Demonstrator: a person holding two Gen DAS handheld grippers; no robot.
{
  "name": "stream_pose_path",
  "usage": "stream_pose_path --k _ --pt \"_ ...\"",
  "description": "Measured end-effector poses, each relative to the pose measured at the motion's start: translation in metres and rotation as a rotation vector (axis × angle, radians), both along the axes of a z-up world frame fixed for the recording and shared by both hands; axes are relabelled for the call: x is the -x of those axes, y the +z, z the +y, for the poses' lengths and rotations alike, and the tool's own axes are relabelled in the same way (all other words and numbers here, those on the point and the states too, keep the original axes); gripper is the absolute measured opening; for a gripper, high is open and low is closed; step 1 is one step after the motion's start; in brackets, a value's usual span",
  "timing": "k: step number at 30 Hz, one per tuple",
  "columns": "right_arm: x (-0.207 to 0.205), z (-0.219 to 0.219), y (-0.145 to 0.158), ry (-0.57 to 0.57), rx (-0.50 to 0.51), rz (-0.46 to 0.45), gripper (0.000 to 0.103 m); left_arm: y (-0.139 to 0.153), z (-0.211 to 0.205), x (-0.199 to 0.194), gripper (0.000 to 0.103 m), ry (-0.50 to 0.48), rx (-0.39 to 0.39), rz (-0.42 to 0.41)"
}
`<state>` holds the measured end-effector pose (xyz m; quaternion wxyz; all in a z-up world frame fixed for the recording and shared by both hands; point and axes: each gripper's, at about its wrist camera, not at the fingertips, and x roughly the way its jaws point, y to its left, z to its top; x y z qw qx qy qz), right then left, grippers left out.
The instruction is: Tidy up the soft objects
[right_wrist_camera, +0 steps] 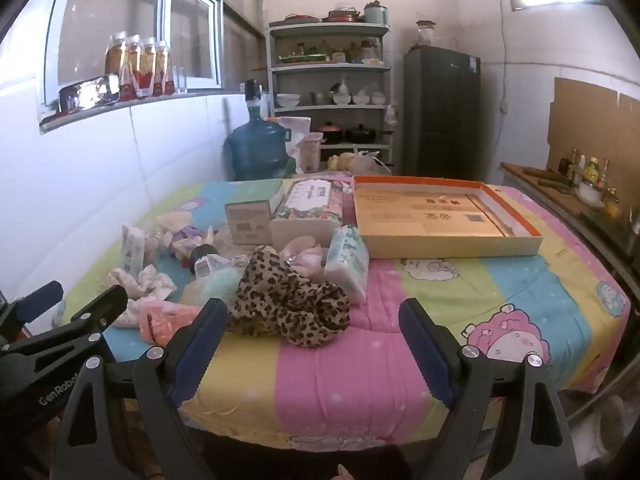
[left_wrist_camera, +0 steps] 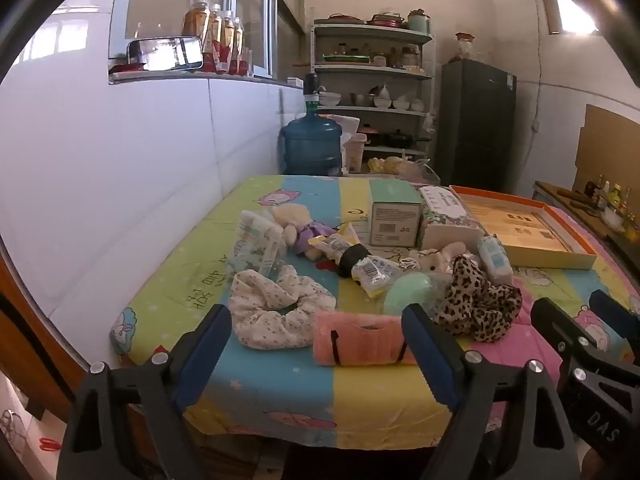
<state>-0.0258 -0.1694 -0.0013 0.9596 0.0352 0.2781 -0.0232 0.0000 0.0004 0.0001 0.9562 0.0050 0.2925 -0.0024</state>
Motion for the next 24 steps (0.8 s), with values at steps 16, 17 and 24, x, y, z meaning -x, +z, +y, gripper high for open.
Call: stream_pose_path --k 16,17,24 --pt "0.0027 0.0036 0.0015 0.018 -0.011 -0.007 0.088 -0.0034 0.0007 0.0020 0.083 0.005 -0.003 0.009" --pt "0.0025 0.0036 0.0014 0.018 -0.013 -0.007 0.088 -0.0037 0.0014 0.0021 0.083 0.004 0.000 0.008" --pt "0.0023 0.0045 0.0012 0.021 -0.019 -0.008 0.088 -0.0033 0.0011 0.0026 0.083 0.003 -0.001 0.005"
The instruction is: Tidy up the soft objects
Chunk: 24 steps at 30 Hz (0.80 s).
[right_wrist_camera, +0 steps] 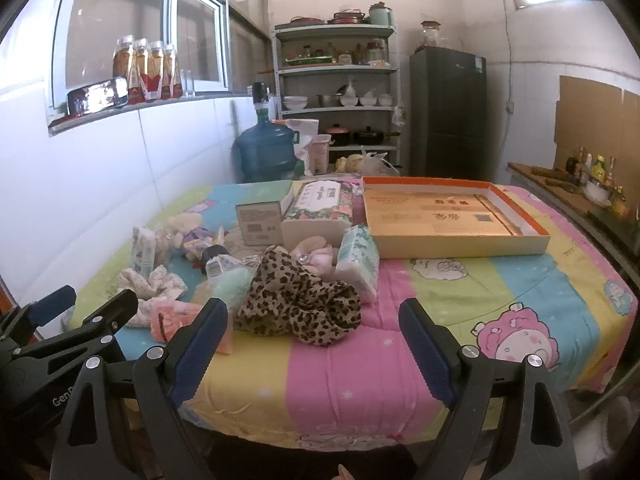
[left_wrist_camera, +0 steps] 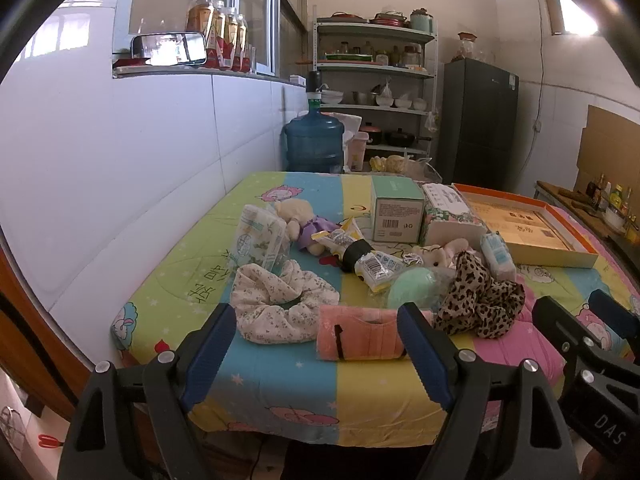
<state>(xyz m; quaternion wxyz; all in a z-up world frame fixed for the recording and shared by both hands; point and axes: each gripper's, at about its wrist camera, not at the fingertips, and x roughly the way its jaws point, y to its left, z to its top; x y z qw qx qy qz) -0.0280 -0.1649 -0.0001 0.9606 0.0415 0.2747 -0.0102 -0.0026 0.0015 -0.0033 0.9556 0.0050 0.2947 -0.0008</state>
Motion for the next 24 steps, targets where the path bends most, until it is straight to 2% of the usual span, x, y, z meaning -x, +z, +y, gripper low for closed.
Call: stream_pose_path --k 24 --pt "0.0030 0.0006 0.0022 0.017 -0.014 -0.012 0.088 0.0014 -0.0021 -0.0005 0.083 -0.002 0.005 -0.003"
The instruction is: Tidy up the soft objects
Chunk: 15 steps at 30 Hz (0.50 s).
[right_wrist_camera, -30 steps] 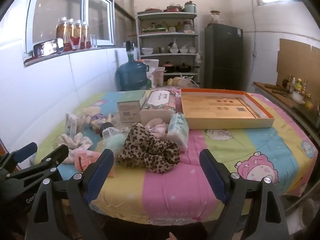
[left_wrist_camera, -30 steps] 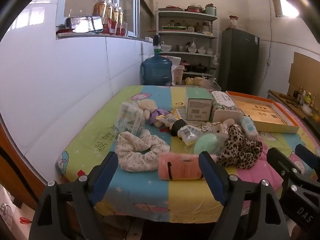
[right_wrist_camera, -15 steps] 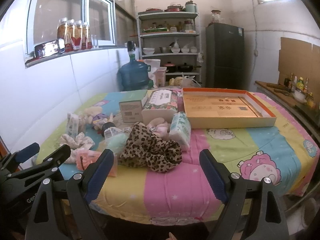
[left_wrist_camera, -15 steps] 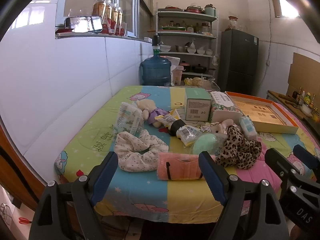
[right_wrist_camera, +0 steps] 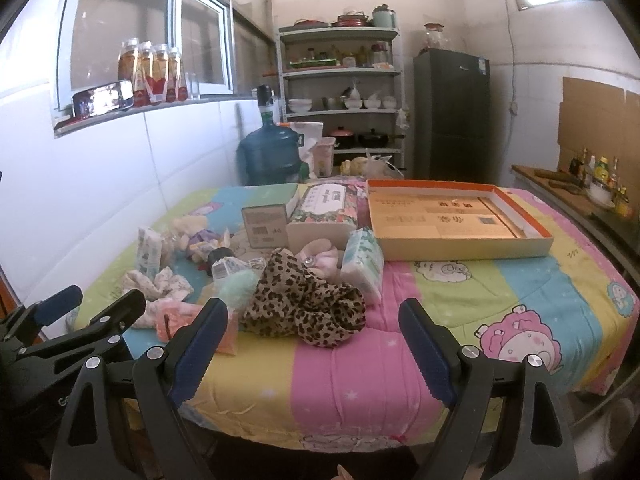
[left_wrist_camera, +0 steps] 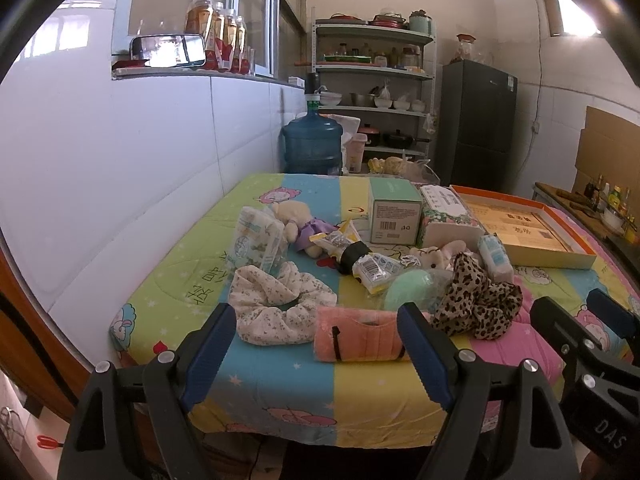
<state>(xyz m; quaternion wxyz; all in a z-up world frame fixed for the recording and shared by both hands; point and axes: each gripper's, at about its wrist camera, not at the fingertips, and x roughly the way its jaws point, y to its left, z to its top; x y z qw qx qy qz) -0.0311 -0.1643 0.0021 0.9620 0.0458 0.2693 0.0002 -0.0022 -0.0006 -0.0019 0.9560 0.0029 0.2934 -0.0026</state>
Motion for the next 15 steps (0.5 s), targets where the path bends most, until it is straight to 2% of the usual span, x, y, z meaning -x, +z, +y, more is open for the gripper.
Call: stream_pose_path --k 15 --pt "0.0008 0.0008 0.0008 -0.002 -0.002 -0.003 0.088 0.0007 0.0046 0.0003 0.083 0.003 0.003 -0.005"
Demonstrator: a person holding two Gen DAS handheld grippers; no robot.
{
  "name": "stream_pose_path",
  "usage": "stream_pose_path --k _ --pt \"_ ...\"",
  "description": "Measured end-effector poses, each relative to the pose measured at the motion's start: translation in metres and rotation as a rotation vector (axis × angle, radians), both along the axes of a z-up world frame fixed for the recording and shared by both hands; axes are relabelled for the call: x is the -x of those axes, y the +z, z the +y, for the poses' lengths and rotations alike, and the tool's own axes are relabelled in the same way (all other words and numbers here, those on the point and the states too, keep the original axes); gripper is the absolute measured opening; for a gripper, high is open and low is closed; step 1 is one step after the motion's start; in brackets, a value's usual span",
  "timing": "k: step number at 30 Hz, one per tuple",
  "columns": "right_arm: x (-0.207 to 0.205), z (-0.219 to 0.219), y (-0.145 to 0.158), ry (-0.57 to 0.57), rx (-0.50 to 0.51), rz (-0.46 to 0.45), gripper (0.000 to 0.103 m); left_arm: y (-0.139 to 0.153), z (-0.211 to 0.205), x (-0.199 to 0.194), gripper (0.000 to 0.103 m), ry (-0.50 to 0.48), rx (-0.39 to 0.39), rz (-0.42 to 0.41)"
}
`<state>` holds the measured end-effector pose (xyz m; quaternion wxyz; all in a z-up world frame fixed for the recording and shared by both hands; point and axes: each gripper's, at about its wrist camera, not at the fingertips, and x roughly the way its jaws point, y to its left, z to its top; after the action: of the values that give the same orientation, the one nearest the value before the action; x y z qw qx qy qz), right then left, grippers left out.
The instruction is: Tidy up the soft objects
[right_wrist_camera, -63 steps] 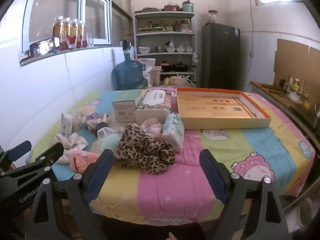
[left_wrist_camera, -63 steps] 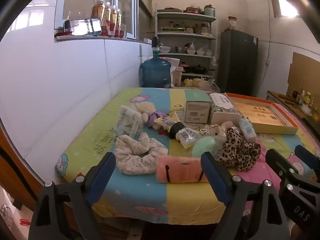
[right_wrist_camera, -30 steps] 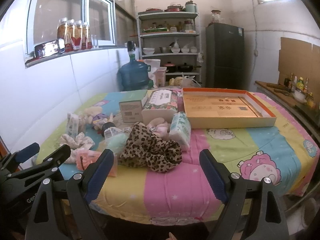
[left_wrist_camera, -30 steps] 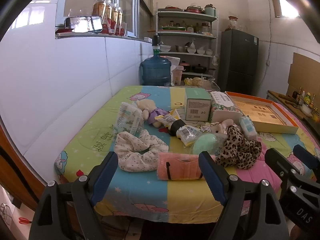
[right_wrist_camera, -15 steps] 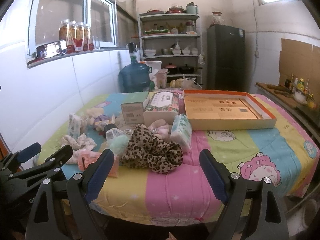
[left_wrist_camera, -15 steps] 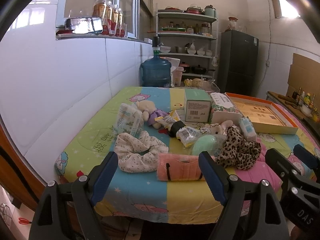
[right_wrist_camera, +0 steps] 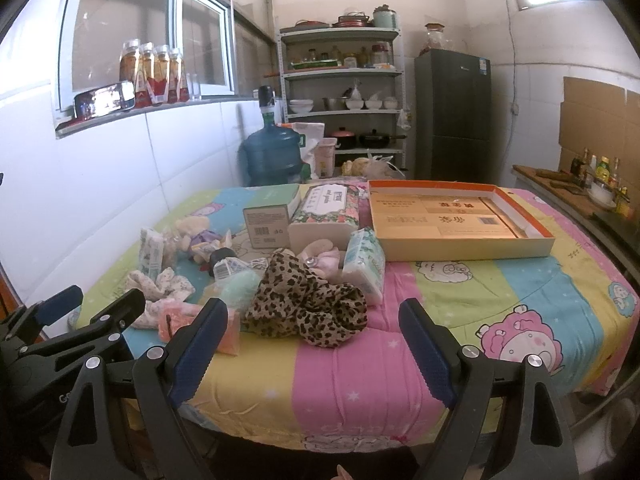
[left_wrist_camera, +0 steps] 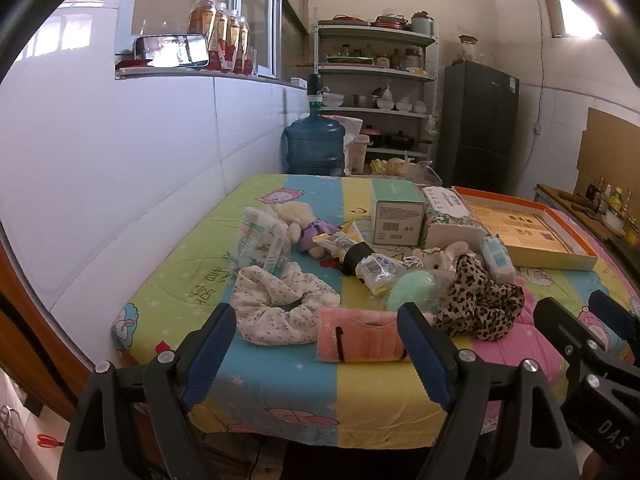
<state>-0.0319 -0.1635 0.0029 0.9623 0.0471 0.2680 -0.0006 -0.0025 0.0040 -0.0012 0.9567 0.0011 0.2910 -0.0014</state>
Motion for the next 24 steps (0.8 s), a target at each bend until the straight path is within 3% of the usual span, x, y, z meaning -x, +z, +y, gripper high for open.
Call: stream_pose_path --k 24 --pt "0.0005 0.0007 0.0000 0.002 -0.003 -0.001 0.088 -0.0002 0.0010 0.0005 0.083 0.003 0.000 -0.005"
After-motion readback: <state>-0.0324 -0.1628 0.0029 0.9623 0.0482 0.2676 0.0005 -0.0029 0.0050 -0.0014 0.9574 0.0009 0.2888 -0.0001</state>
